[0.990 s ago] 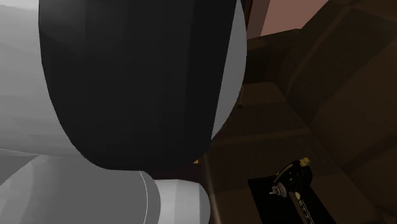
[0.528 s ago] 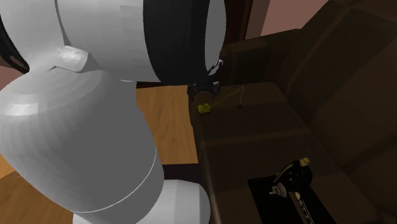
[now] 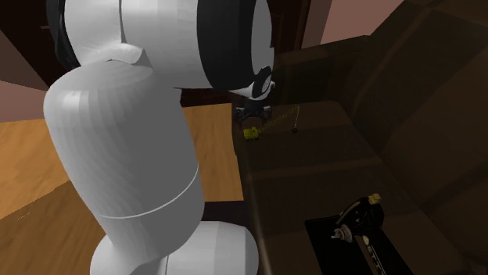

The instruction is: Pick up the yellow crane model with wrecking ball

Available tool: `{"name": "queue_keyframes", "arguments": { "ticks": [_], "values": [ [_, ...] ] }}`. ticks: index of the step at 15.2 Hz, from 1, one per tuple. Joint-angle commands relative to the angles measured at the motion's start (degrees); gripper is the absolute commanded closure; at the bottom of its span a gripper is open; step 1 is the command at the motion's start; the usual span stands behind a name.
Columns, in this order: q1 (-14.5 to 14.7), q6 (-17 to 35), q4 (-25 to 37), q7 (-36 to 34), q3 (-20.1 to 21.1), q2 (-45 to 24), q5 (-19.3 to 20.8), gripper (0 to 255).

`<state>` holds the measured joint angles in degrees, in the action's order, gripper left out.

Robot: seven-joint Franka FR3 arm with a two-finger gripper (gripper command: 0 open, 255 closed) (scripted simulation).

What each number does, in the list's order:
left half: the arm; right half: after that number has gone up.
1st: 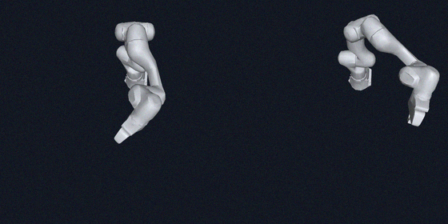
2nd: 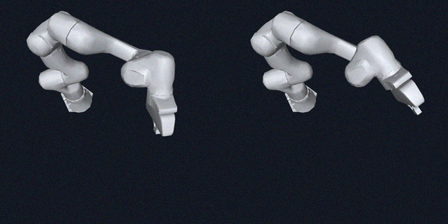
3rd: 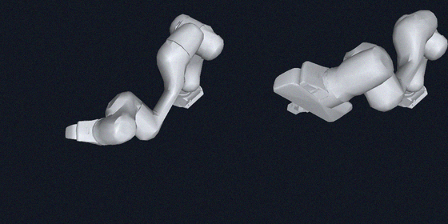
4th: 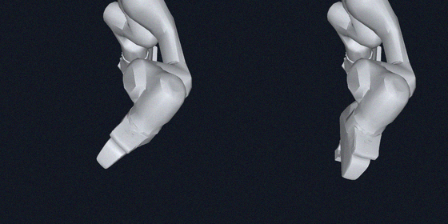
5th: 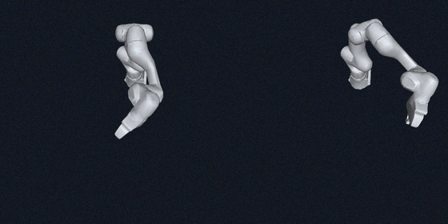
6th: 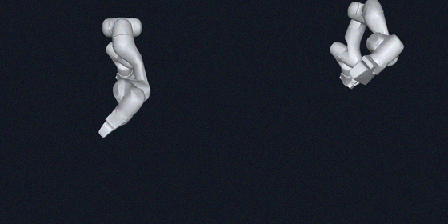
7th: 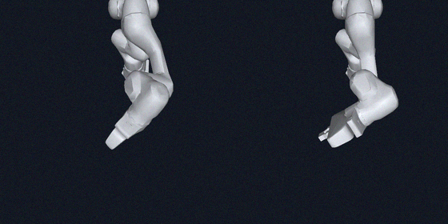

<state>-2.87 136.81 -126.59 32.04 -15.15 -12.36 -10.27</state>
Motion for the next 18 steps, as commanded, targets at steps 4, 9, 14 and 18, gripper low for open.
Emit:
{"name": "queue_keyframes", "arguments": {
  "ticks": [4, 9, 14, 18],
  "values": [
    [-0.11, 1.73, -0.32, 0.56, 0.32, -1.46, -0.82, 255],
    [-0.12, 1.67, -0.34, 0.56, 0.29, -1.38, -0.78, 255],
    [-0.08, 1.06, -0.3, 0.37, 0.15, -0.79, -0.47, 255],
    [0.18, -1.63, 0.25, -0.62, -0.25, 1.5, 0.79, 255]
  ]
}}
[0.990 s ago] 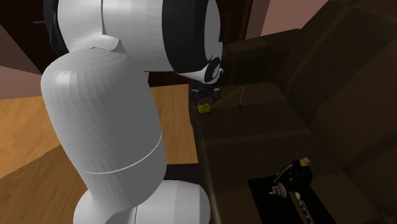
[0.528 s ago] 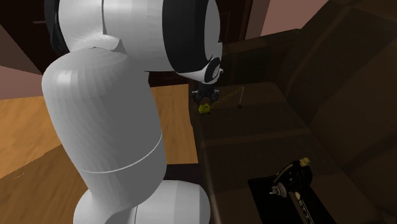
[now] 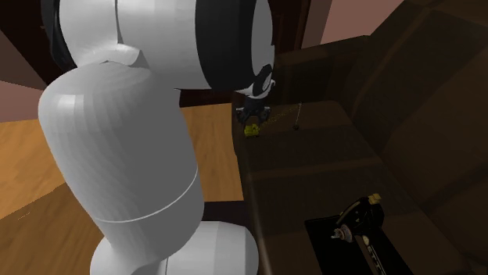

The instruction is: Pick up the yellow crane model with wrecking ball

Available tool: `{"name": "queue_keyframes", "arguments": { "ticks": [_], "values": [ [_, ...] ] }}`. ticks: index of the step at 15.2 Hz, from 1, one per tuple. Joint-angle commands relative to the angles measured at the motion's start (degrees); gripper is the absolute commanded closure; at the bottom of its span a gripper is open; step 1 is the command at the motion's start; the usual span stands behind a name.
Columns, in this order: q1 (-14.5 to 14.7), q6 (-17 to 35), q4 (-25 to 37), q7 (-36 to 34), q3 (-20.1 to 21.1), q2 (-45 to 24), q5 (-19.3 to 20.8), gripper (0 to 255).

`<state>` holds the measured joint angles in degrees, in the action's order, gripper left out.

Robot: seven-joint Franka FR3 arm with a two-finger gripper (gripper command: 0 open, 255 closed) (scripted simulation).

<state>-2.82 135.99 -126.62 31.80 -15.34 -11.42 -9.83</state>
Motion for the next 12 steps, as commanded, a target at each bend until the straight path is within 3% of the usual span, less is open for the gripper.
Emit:
{"name": "queue_keyframes", "arguments": {
  "ticks": [1, 12],
  "values": [
    [0.18, -1.49, 0.45, -0.62, -0.14, 1.1, 0.63, 255],
    [0.49, -7.88, 2.59, -2.55, -0.63, 5.65, 2.98, 255]
  ]
}}
